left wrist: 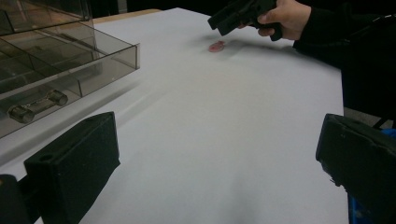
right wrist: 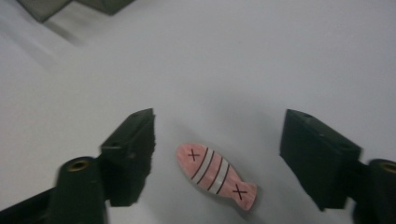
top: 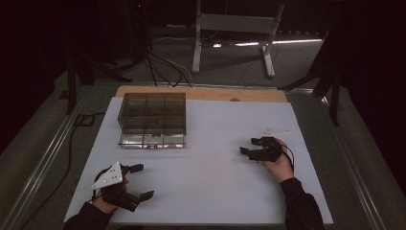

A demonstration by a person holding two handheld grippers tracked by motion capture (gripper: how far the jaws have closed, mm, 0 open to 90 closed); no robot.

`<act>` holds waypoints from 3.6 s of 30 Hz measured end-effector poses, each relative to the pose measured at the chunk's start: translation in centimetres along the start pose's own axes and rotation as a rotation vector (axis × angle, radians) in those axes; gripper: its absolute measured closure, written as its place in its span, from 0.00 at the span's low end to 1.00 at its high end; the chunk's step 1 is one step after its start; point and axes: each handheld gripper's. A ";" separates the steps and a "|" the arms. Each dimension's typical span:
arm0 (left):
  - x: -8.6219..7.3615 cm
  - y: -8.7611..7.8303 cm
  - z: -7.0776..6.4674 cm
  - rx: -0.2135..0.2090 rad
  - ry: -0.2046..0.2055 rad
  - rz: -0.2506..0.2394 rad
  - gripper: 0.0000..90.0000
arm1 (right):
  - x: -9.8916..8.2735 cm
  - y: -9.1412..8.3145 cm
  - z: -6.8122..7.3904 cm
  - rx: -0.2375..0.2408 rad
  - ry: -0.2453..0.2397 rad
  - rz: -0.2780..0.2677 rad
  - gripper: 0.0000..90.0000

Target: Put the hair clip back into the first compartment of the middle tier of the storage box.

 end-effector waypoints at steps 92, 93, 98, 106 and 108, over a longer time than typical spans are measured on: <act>0.0 0.1 0.0 -0.011 0.004 0.004 0.00 | 0.5 0.6 2.3 0.112 -0.043 0.166 0.95; 0.0 0.1 0.0 -0.010 0.004 0.005 0.00 | 0.5 0.6 2.3 0.113 -0.042 0.166 0.95; 0.0 0.1 0.0 -0.010 0.006 0.005 0.00 | 0.7 0.5 2.6 0.116 -0.044 0.162 0.95; -0.1 0.2 0.0 -0.010 0.007 0.012 0.00 | 1.2 0.5 3.0 0.122 -0.048 0.153 0.95; 0.0 0.2 -0.1 -0.011 0.005 0.010 0.00 | 1.2 0.5 3.0 0.122 -0.048 0.153 0.95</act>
Point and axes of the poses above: each handheld gripper's, and its own axes: y roughly forward along the jaws, x roughly out of its top, z roughly to its left, and after that the axes turned 4 degrees about -z, right-handed
